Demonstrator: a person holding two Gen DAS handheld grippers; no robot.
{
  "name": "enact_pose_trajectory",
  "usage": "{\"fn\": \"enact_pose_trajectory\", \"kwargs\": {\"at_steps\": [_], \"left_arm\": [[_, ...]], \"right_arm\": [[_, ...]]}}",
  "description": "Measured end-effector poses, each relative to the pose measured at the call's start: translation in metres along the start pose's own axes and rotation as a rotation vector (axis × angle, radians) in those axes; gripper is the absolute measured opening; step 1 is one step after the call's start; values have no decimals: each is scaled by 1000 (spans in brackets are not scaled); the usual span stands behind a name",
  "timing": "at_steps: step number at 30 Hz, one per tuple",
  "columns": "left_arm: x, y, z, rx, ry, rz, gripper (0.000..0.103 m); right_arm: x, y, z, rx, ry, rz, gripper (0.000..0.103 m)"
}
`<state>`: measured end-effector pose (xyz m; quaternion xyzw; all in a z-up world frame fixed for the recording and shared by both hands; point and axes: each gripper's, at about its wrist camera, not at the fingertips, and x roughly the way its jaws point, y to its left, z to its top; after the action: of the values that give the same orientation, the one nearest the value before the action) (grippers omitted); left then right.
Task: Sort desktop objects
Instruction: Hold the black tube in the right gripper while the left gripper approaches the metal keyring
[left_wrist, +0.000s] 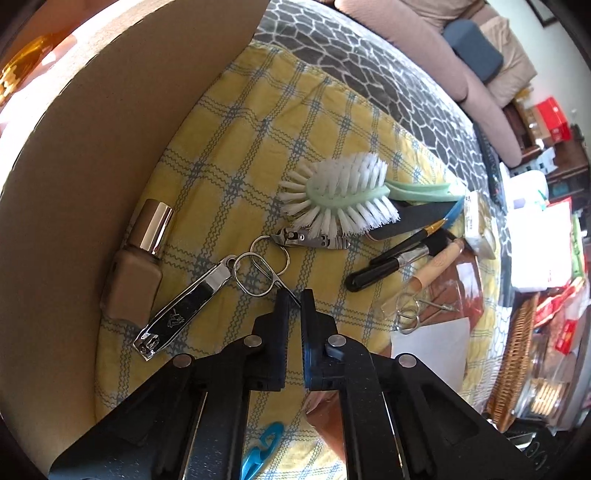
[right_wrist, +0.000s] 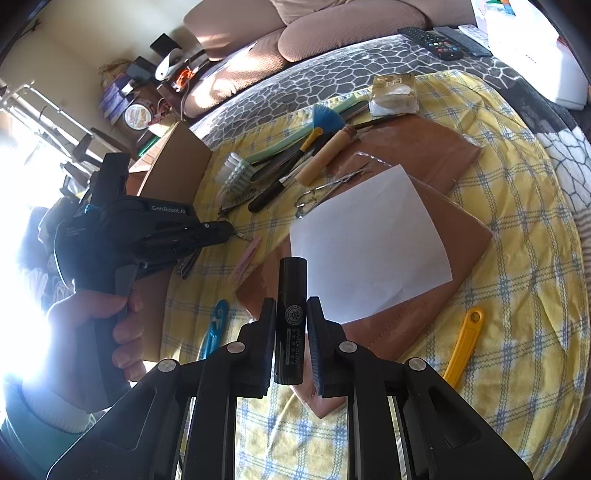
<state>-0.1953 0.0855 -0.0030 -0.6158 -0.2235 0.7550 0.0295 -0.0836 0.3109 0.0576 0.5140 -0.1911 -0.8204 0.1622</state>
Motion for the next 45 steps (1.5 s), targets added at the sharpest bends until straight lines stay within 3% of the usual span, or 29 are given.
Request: {"fn": "enact_pose_trajectory", "kwargs": {"at_steps": [2, 10, 12, 17, 19, 20, 22, 31, 34, 35, 40, 41, 45], "left_arm": [[-1, -2, -1, 16, -7, -6, 0], [-17, -15, -7, 95, -25, -41, 0], [-24, -11, -4, 67, -52, -18, 0], [-19, 2, 3, 0, -22, -9, 1], [-21, 6, 4, -12, -43, 16, 13], [-21, 7, 5, -21, -54, 26, 29], [-20, 4, 6, 0, -63, 32, 45], [-3, -26, 12, 213, -91, 215, 47], [4, -32, 13, 270, -81, 234, 43], [5, -35, 11, 294, -74, 232, 21], [6, -46, -5, 356, -14, 175, 12], [5, -46, -9, 359, -4, 164, 1], [3, -48, -20, 373, 20, 127, 0]], "right_arm": [[1, 0, 0, -2, 2, -2, 15], [-2, 1, 1, -7, -1, -12, 15], [-5, 2, 2, -8, -5, -13, 15], [-9, 5, 4, -12, -14, -11, 15], [-10, 5, 5, -12, -16, -6, 15], [-9, 5, 5, -13, -15, -5, 15], [-8, 4, 5, -14, -12, -2, 15], [-5, -1, 0, -5, -3, 3, 15], [-4, -2, 1, -6, -1, -1, 15], [-5, -3, 1, -6, -1, -1, 15], [-5, -4, 2, -2, -3, -5, 15], [-5, -4, 2, -2, -2, -6, 15], [-5, -3, 1, -2, 0, -14, 15]]}}
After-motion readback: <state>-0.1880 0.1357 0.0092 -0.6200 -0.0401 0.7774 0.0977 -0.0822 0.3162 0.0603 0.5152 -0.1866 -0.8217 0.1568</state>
